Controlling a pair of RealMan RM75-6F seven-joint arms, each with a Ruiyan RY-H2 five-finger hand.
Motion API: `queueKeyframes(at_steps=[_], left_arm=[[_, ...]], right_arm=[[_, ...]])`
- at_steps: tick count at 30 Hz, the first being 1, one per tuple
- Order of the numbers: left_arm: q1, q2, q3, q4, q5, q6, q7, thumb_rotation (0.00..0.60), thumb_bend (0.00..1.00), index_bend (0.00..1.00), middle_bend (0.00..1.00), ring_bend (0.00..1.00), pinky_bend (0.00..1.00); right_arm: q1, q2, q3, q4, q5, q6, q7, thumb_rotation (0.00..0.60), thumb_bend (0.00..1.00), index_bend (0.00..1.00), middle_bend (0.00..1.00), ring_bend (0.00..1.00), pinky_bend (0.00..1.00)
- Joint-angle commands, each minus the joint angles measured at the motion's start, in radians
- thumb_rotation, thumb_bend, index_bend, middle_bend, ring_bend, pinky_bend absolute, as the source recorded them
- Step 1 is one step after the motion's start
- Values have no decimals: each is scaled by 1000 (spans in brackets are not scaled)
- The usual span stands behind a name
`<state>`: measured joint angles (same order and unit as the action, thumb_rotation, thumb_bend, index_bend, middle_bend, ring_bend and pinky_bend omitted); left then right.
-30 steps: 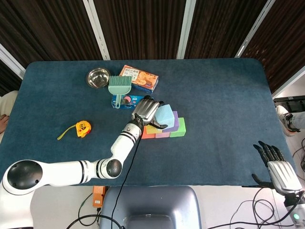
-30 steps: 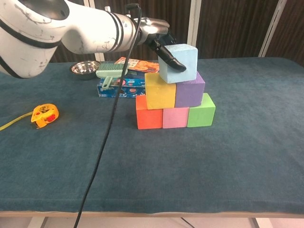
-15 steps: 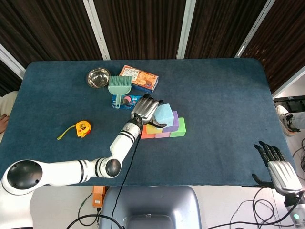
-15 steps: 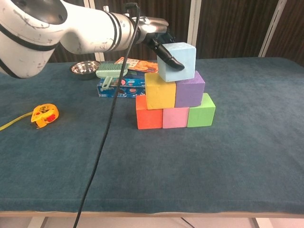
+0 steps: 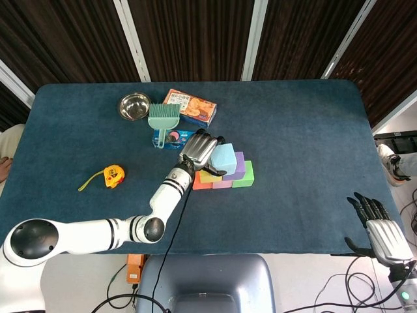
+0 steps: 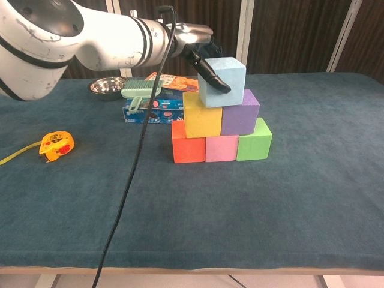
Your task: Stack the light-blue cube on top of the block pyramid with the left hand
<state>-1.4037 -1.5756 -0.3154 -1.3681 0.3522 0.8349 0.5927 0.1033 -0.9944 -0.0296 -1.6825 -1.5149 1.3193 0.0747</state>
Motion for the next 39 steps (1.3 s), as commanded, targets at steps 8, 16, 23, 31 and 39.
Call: queueKeyframes(at_steps=[8,16,23,31,39], left_arm=[[6,-1,-2,4,19,6,-14,398,0,334,437,283,169],[12,1,-3,4,35,7,-25,405,0,334,437,283,169],[22,1,-8,9,65,-6,-53,515,0,334,437,284,166],[23,4,-5,10,69,-16,-59,527,0,334,437,283,162],[20,6,-6,7,55,-13,-58,341,0,320,424,271,153]], right_arm=[[0,0,1,-1,2,-1,-3,600,211,0,0,0,0],[1,0,2,-1,4,-3,-4,600,211,0,0,0,0],[1,0,1,-1,4,-3,-4,600,211,0,0,0,0],[1,-1,3,-2,6,-3,-6,600,211,0,0,0,0],[1,-1,2,-1,7,-5,-7,600,211,0,0,0,0]])
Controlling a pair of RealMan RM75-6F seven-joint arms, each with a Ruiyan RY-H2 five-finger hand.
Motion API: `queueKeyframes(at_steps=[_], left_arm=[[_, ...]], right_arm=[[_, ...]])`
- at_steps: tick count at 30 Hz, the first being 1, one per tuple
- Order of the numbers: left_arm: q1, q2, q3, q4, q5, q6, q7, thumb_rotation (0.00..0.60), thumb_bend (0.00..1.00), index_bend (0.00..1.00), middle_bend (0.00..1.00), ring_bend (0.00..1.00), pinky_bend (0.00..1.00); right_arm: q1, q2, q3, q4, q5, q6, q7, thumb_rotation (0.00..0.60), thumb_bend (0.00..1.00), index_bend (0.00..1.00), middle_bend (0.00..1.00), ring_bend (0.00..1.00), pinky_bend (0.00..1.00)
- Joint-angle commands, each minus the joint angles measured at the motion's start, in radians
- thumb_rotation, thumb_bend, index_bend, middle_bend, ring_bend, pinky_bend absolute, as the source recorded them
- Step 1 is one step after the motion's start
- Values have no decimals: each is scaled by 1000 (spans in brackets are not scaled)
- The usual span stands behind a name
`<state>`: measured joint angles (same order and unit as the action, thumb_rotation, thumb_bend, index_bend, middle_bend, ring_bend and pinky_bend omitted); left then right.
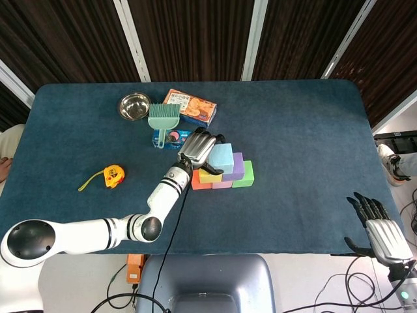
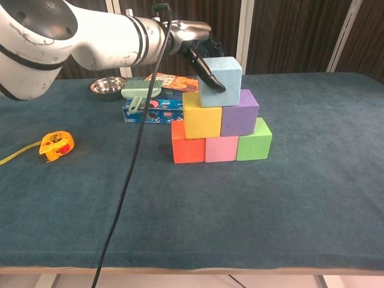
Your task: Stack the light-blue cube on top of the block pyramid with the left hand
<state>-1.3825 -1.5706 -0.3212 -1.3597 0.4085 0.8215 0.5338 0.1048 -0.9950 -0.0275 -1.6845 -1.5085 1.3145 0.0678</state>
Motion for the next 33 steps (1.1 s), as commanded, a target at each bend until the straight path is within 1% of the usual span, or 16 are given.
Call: queueKeyframes(at_steps=[1,3,5,10,15,19,22,25,26,27,28,29,30,31,32,33], left_arm=[[-2,1,-1,-3,-4,3,3,314,0,297,404,262,151],[-2,0,-1,-3,1,9,3,301,0,246,367,241,150],[-2,3,0,-8,-4,8,4,295,0,228,357,231,150],[-2,10,2,-16,-7,3,6,290,0,218,332,215,150],[0,41,0,-56,-5,4,9,272,0,214,301,184,149],[17,112,-9,-160,20,35,10,271,0,183,240,144,150],[63,216,10,-317,98,101,24,272,0,138,190,120,150],[159,357,79,-526,230,219,61,331,0,44,95,71,150],[218,412,118,-607,307,288,67,362,0,20,65,55,149],[261,443,147,-651,368,334,64,378,0,9,51,45,149],[342,491,211,-706,460,412,62,411,0,0,31,29,150],[410,523,264,-738,543,474,49,457,0,0,18,14,149],[480,545,317,-750,623,534,24,485,0,0,11,7,147],[551,560,368,-746,699,593,-7,530,0,0,3,1,143],[645,567,433,-715,792,670,-58,566,0,0,0,0,136],[713,564,476,-680,846,724,-100,585,0,0,0,0,133]], right_arm=[[0,-1,0,1,0,0,0,600,211,0,0,0,0],[0,0,0,0,-1,1,-1,600,211,0,0,0,0],[-1,0,0,0,0,1,0,600,211,0,0,0,0],[0,0,0,0,-1,1,-1,600,211,0,0,0,0],[-1,-1,0,2,0,1,-1,600,211,0,0,0,0],[-2,0,0,2,2,2,0,600,211,0,0,0,0],[-6,1,0,5,2,8,5,600,211,0,0,0,0],[-10,3,0,6,-1,16,11,600,211,0,0,0,0],[-11,2,0,6,-3,19,11,600,211,0,0,0,0],[-12,2,0,4,-4,22,10,600,211,0,0,0,0],[-14,1,-2,4,-6,25,6,600,212,0,0,0,0],[-15,0,-2,3,-8,27,1,600,211,0,0,0,0],[-17,-2,-4,4,-8,28,-5,600,211,0,0,0,0],[-17,-4,-4,2,-8,29,-14,600,211,0,0,0,0],[-17,-6,-3,1,-5,28,-26,600,211,0,0,0,0],[-18,-9,-2,-2,-3,29,-34,600,211,0,0,0,0]])
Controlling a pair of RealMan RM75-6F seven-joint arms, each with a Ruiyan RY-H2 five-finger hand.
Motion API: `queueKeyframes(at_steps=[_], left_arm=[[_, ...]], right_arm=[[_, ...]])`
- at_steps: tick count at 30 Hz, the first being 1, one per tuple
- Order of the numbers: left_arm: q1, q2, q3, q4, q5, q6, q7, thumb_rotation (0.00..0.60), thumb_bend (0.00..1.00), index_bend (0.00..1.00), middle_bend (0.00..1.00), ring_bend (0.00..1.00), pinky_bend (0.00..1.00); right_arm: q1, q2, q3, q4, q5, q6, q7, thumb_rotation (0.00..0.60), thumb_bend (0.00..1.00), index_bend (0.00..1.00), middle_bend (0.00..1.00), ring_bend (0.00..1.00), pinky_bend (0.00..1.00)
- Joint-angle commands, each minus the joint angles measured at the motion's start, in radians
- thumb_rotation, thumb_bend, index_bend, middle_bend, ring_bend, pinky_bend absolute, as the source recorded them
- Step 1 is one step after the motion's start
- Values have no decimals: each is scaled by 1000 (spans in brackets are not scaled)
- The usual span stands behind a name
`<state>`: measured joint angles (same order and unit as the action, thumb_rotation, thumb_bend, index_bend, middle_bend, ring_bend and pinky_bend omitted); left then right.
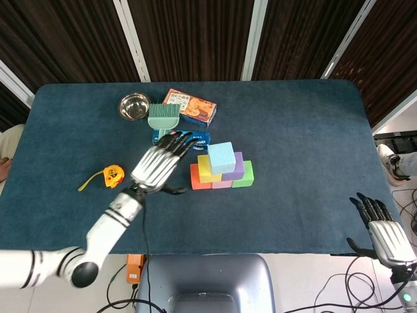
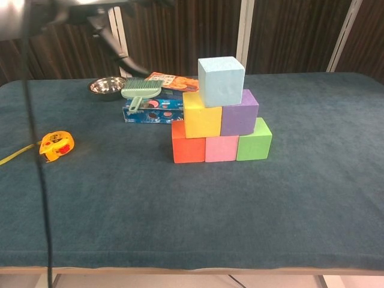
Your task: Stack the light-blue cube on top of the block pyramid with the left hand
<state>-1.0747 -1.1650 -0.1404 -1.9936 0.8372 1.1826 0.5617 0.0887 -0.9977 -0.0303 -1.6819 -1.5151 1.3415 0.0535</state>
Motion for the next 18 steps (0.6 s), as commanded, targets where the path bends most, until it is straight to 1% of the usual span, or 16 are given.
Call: queueKeyframes(at_steps=[1,2,5,7,9,11,13,18], left_arm=[[470,147,330,-4,461,413,-175,599,0,0,0,0,130],[547,122,364,64,511,471,-253,600,0,0,0,0,127],[695,47,416,238,582,544,-472,600,0,0,0,0,125],[756,4,422,338,608,573,-559,600,0,0,0,0,124],[812,-47,415,434,609,586,-626,600,0,0,0,0,124],[831,-63,413,478,599,547,-620,600,0,0,0,0,121],[834,-66,401,483,620,531,-621,600,0,0,0,0,120],[855,-77,378,486,664,526,-573,600,0,0,0,0,119]], right_arm=[[-2,-9,3,-7,7,2,-28,600,211,0,0,0,0],[-2,-12,5,-9,10,3,-38,600,211,0,0,0,0],[1,-24,12,-15,27,0,-72,600,211,0,0,0,0],[3,-31,16,-20,38,-5,-93,600,210,0,0,0,0],[3,-38,19,-29,42,-3,-115,600,211,0,0,0,0],[3,-46,21,-34,42,4,-139,600,211,0,0,0,0],[1,-52,26,-37,48,11,-157,600,211,0,0,0,0],[-10,-56,22,-47,33,36,-174,600,211,0,0,0,0]])
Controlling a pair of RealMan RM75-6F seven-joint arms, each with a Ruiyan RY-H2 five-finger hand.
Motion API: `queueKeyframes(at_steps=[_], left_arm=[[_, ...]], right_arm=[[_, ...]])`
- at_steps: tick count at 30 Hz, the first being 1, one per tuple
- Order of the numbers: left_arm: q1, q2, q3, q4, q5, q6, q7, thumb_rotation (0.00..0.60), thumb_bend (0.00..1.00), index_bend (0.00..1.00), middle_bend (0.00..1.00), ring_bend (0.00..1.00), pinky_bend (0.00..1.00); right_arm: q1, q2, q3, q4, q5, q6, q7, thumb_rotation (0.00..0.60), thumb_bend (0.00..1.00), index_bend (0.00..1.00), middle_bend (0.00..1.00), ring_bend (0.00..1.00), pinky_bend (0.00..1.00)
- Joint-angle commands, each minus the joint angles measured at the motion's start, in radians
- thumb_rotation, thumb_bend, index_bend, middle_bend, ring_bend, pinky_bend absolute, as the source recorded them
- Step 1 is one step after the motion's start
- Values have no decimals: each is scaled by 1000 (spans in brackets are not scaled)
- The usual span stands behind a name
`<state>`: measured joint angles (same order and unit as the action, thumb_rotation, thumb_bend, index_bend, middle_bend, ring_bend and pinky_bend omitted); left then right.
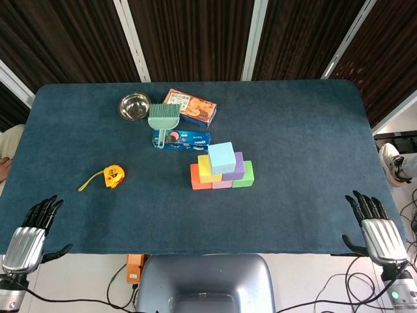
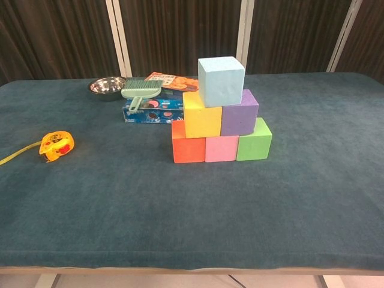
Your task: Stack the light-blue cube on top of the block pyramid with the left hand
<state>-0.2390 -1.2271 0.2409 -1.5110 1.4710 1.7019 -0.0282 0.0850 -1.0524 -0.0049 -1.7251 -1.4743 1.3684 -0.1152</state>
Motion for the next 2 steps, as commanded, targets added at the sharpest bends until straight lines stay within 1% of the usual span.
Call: queueKeyframes(at_steps=[1,2], left_arm=[[24,-15,-8,4,38,7,17,600,0,0,0,0,119],[30,-15,-13,5,46,6,18,600,0,0,0,0,119]], right_arm=[[-8,-2,-4,-3,-10,12,-7,600,211,0,0,0,0],[-10,-2,-6,-2,-11,14,-8,600,211,0,0,0,0]])
